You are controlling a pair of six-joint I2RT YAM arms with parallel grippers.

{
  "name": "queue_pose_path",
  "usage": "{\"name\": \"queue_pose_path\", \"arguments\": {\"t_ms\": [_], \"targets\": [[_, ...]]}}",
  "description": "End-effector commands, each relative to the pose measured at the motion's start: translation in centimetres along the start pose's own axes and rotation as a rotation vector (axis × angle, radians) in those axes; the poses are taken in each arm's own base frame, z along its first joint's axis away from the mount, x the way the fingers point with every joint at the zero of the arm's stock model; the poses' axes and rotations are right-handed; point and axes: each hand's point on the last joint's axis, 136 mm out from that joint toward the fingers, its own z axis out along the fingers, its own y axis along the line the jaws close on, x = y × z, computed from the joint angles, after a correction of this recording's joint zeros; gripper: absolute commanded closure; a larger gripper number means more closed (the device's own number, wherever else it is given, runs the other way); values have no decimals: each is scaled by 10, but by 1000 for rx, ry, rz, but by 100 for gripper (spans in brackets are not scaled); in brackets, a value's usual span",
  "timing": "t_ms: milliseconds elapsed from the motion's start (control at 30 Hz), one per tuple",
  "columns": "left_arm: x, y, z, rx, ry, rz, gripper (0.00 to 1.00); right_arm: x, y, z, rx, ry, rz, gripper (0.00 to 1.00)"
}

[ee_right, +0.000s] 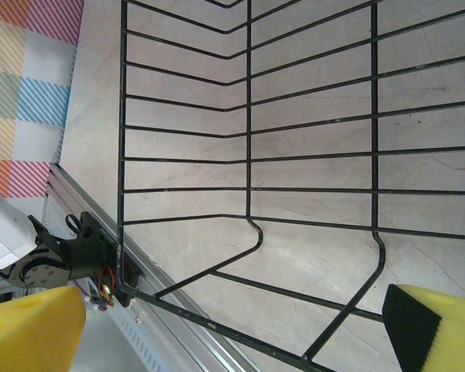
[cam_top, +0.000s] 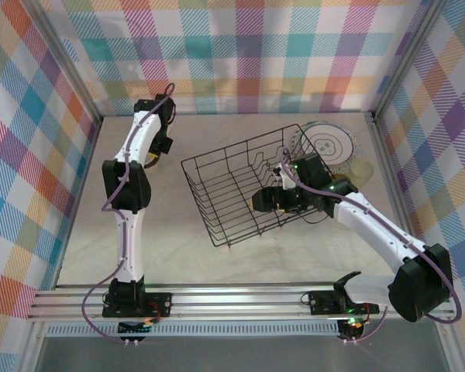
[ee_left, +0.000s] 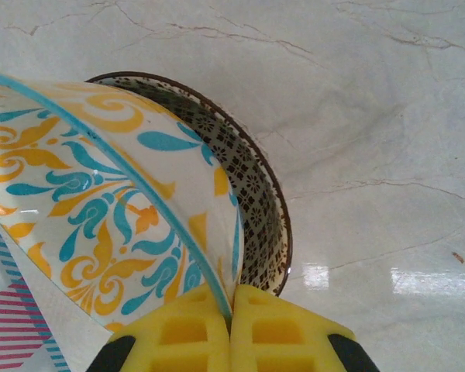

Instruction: Unload the mixed dishes from the dish rack

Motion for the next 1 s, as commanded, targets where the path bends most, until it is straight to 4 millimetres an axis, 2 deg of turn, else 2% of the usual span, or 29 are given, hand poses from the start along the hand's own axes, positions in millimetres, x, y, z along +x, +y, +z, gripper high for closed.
{"name": "queue_pose_path", "arguments": {"t_ms": [0,200,367,600,800,900,933,967], "targets": [[3,4,2,-54,24,28,100,-1,2,-3,-4,-19,-6,1],[4,5,7,-72,38,30,98,-1,1,-5,9,-24,-4,1],[2,4,4,-72,26,24,81,-2,-2,-9,36,-38,1,1],[-4,1,-8,-72,-8,15,51,-5,-9,-22,112,-86,17,1],[-19,3,-45,-40,-128,-53,22,-11,-34,-54,279,-198,104,1],[-23,4,-75,17,-221,-116,11,-10,-55,-75,365,-253,220,1],[-25,6,-87,35,-259,-141,2,-8,-63,-82,396,-269,268,1],[-24,6,-99,56,-293,-170,0,-6,-71,-87,421,-281,314,1]]}}
